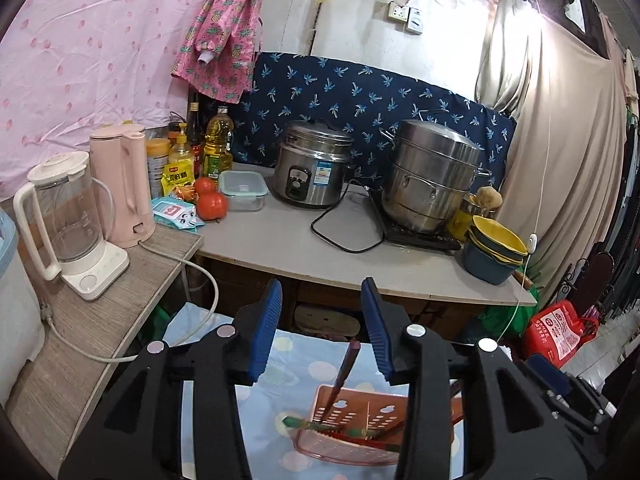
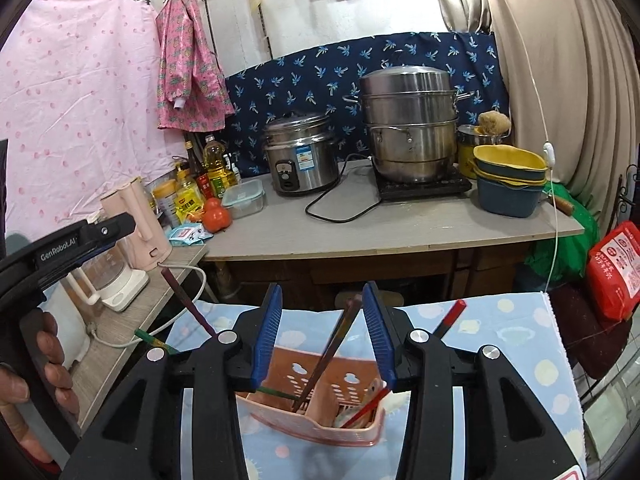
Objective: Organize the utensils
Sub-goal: 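Open both tools to drop the chopsticks into the pink caddy, then move both open tools back down to the gold spoon and chopstick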
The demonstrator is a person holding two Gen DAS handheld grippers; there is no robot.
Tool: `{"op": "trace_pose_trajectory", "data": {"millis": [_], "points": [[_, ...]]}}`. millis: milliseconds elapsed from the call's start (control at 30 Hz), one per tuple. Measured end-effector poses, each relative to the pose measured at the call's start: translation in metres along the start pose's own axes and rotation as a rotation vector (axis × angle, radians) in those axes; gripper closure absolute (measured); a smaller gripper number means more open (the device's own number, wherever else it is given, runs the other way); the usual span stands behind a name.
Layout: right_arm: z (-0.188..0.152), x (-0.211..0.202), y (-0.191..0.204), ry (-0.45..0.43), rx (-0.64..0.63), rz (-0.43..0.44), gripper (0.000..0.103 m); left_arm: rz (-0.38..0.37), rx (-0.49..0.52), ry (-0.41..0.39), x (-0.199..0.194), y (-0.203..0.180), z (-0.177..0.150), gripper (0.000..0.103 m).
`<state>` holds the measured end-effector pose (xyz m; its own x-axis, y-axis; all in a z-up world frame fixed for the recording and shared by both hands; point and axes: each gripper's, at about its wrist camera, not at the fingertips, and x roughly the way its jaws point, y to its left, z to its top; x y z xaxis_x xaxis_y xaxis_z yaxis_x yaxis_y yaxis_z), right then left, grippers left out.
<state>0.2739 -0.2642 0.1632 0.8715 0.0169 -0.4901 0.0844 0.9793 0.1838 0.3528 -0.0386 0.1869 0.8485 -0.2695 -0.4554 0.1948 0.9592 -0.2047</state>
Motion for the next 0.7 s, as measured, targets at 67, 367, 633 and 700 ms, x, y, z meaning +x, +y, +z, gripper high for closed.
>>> {"op": "trace_pose_trajectory", "data": {"millis": [67,367,633,700], "points": [[-0.001,-0.005,-0.003,-0.003,0.004,-0.002,0.061,0.006,-0.001,0.004,-0.005,0.003,-0.002,0.063],[-0.019,-0.034,-0.003,0.018,0.001,0.004,0.061,0.016,0.001,0.032,-0.033,0.009,-0.026,0.063],[-0.060,-0.063,-0.001,0.072,-0.021,-0.005,0.061,0.028,0.033,0.091,-0.066,0.006,-0.075,0.063],[-0.077,-0.071,-0.001,0.093,-0.029,-0.010,0.061,0.030,0.044,0.116,-0.072,0.005,-0.093,0.063]]}}
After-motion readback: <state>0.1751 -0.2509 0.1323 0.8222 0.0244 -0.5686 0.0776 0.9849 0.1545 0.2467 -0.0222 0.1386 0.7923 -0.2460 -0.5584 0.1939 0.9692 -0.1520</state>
